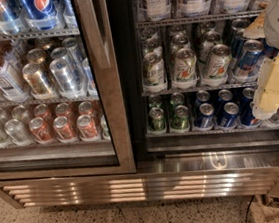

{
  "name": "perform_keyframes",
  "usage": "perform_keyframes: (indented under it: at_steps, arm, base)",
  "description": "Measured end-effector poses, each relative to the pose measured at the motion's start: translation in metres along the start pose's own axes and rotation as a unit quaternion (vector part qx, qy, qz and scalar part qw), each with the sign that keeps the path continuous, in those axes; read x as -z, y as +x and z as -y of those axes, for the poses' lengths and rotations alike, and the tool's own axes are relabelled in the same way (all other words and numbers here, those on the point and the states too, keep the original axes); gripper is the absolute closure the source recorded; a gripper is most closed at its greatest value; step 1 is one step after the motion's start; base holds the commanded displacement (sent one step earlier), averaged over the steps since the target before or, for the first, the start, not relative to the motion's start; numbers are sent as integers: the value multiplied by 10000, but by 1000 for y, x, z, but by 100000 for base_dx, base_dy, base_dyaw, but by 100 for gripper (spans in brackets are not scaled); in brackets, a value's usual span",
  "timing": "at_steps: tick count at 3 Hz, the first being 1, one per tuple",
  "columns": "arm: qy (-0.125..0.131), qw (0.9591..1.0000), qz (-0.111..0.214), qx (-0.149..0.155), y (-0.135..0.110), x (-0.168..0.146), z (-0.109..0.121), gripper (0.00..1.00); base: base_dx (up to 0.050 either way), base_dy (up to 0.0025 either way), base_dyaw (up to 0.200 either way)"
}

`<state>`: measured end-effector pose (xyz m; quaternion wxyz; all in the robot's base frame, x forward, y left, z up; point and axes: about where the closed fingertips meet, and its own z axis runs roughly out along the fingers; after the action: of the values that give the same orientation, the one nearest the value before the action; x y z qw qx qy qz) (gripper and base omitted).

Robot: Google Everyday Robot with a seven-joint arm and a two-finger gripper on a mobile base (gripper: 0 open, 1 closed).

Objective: Close right fridge door

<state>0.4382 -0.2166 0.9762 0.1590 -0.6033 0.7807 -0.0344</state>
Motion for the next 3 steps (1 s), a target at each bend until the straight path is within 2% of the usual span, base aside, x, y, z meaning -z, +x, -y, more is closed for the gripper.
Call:
perform_keyframes:
  at_steps: [1,2,3]
  arm:
    - [0,10000,0,0,0,0,0,0]
    - [0,10000,0,0,0,0,0,0]
    - [0,10000,0,0,0,0,0,0]
  base:
    - [-3500,0,-2]
    - [2,-2,-19784]
    - [-5001,2,-14]
